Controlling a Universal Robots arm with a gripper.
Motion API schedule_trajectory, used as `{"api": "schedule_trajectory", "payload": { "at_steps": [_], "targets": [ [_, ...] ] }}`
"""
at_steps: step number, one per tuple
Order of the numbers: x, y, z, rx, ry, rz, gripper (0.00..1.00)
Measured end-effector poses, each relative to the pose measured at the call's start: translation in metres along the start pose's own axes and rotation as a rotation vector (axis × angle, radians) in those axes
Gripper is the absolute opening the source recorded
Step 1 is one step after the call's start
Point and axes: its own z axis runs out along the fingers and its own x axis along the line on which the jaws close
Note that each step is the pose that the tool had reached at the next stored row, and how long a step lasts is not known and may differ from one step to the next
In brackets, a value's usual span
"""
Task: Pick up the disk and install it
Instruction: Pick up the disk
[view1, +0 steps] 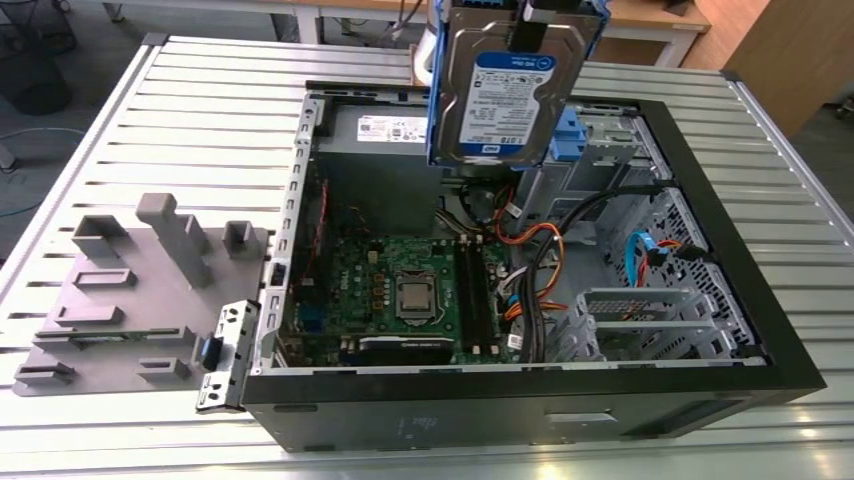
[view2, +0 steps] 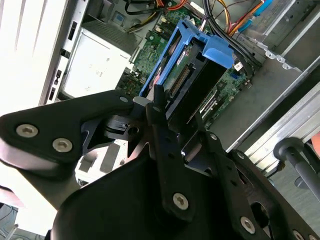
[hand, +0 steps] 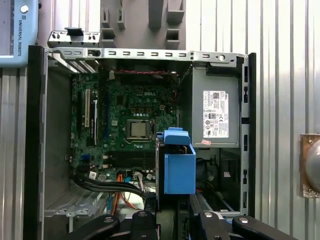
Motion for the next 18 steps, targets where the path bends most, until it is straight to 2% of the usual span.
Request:
{"api": "schedule_trajectory", "payload": {
  "at_steps": [1, 8, 18],
  "targets": [
    [0.0035, 0.0000, -0.0002, 0.0000, 0.0000, 0.000, 0.35],
    [0.0159, 0.0000, -0.0006, 0.0000, 0.0000, 0.000, 0.35],
    [0.0377, -0.0001, -0.0013, 0.0000, 0.0001, 0.000, 0.35]
  ]
}}
